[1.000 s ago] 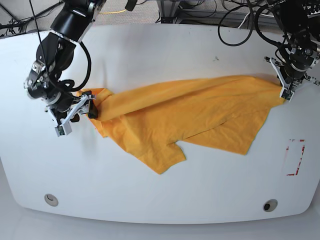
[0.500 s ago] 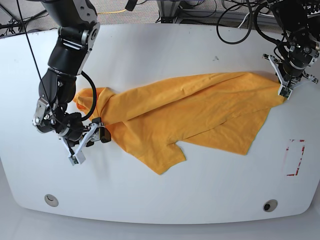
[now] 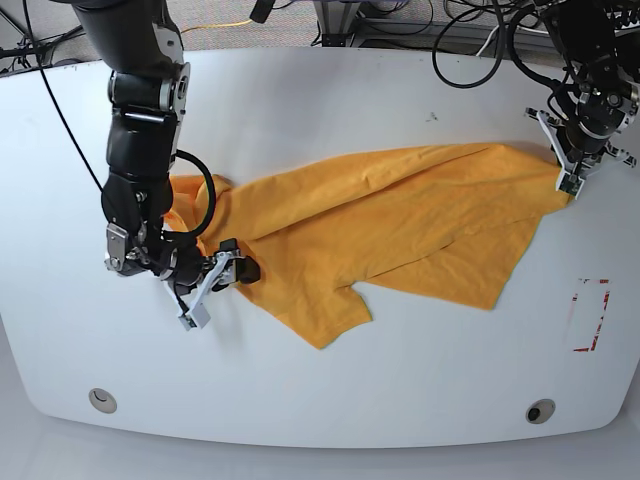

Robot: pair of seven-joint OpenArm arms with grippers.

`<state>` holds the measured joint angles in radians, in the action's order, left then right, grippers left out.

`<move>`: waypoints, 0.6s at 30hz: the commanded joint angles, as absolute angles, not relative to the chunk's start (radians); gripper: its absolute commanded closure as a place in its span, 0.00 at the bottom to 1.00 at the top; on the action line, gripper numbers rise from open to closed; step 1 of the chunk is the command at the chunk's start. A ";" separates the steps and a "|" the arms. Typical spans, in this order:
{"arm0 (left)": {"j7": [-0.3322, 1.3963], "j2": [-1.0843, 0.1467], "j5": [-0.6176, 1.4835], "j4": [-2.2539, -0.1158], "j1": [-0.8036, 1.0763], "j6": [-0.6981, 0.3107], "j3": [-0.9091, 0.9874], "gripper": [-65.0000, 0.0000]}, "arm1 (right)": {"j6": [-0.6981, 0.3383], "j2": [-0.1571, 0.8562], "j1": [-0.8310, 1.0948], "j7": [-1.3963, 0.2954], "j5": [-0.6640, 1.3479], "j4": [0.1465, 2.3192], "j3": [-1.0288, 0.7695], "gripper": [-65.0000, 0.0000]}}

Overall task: Fold the T-shirt properly
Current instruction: 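Regrasp the shirt edge with the right gripper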

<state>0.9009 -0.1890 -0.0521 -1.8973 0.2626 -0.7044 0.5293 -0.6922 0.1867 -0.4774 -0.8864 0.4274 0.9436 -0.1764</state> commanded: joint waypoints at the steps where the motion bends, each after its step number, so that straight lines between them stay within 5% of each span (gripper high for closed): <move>1: 0.894 -0.200 -0.050 -1.914 0.252 -0.698 0.533 1.00 | -0.698 0.199 -0.512 -0.799 0.449 0.926 -0.156 0.39; 7: 0.894 -0.200 -0.050 -1.914 0.252 -0.698 0.533 1.00 | -0.698 0.199 -0.512 -0.736 0.449 0.872 -0.104 0.43; 13: 0.894 -0.200 -0.050 -1.914 0.252 -0.698 0.507 1.00 | -0.698 0.200 -0.512 -0.716 0.450 0.866 -0.102 0.99; 18: 0.892 -0.205 -0.048 -1.920 0.251 -0.698 0.472 1.00 | -0.698 0.231 -0.503 -0.771 0.458 0.992 -0.111 1.00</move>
<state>0.9012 -0.1898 -0.0517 -1.8977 0.2565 -0.7044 0.4706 -0.6914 0.2005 -0.4686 -0.7509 0.4358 0.9051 -0.1009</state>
